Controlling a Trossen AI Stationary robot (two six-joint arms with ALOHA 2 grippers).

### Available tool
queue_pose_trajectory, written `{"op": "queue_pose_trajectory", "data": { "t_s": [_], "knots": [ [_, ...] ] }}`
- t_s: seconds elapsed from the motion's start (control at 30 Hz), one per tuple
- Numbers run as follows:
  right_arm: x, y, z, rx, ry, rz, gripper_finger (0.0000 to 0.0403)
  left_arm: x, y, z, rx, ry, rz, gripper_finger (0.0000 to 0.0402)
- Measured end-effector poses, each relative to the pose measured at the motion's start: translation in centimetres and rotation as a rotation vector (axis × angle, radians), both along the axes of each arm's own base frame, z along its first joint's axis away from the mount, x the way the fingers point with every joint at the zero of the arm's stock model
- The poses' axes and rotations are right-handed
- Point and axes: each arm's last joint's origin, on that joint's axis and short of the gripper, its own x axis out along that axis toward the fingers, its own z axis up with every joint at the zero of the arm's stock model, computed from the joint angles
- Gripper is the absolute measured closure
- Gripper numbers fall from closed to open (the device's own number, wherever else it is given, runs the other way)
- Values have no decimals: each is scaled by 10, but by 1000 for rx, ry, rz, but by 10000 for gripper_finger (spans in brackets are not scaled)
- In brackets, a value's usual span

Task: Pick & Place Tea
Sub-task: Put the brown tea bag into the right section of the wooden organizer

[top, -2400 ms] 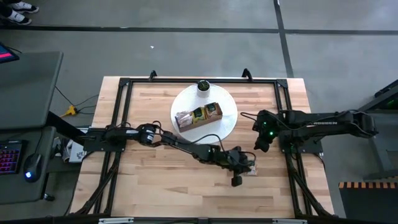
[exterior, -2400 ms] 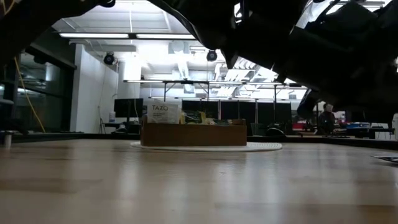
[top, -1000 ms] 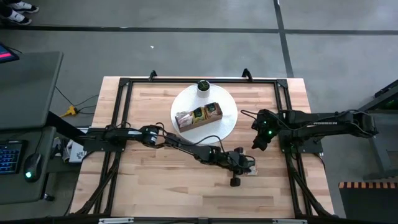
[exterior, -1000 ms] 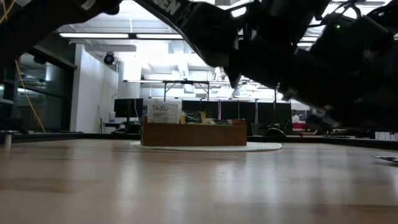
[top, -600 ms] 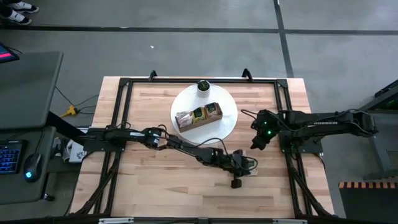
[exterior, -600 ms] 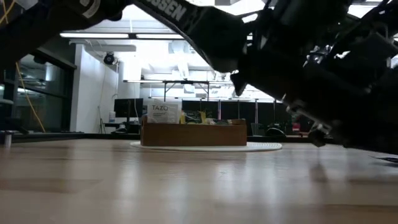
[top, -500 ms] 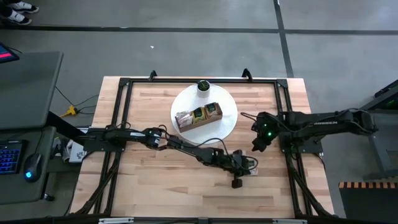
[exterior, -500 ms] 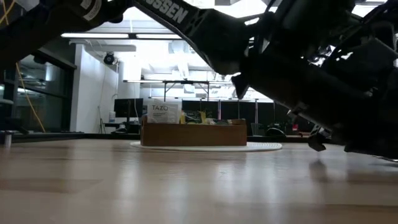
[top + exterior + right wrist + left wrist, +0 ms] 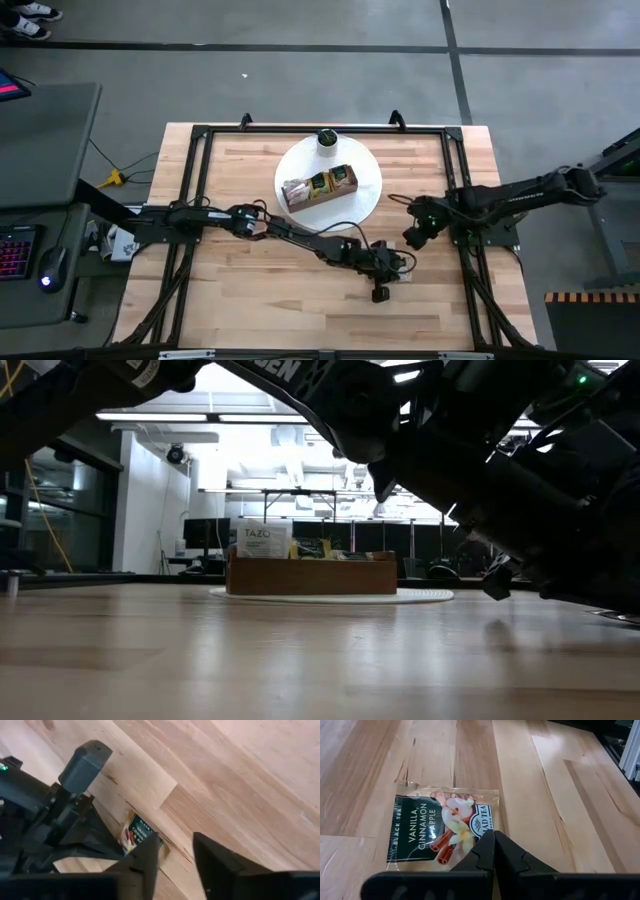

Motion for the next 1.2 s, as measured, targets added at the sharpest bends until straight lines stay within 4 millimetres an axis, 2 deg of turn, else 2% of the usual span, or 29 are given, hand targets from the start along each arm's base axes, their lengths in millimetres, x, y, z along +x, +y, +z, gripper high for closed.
{"op": "queue_pose_trajectory", "data": {
  "t_s": [0.2, 0.33, 0.4, 0.6, 0.73, 0.97, 1.2],
  "knots": [
    [0, 12, 0, 21, 27, -75, 196, 0, 1, 0, 2, 5, 3, 401],
    [-3, 19, -1, 2, 53, -130, 167, 0, 2, 0, 5, 5, 5, 401],
    [-4, 22, -4, 0, 47, -146, 164, 0, 2, 0, 5, 5, 6, 401],
    [-11, 30, -33, 106, -10, -180, 163, 0, 2, -1, 9, 5, 5, 401],
    [-15, 33, -45, 159, -86, -199, 163, 0, 2, -1, 10, 6, 6, 401],
    [-21, 42, -52, 205, -141, -164, 165, 0, 2, -1, 10, 7, 6, 401],
    [-25, 49, -53, 215, -116, -103, 197, 0, 2, 0, 11, 7, 7, 401]
  ]
}}
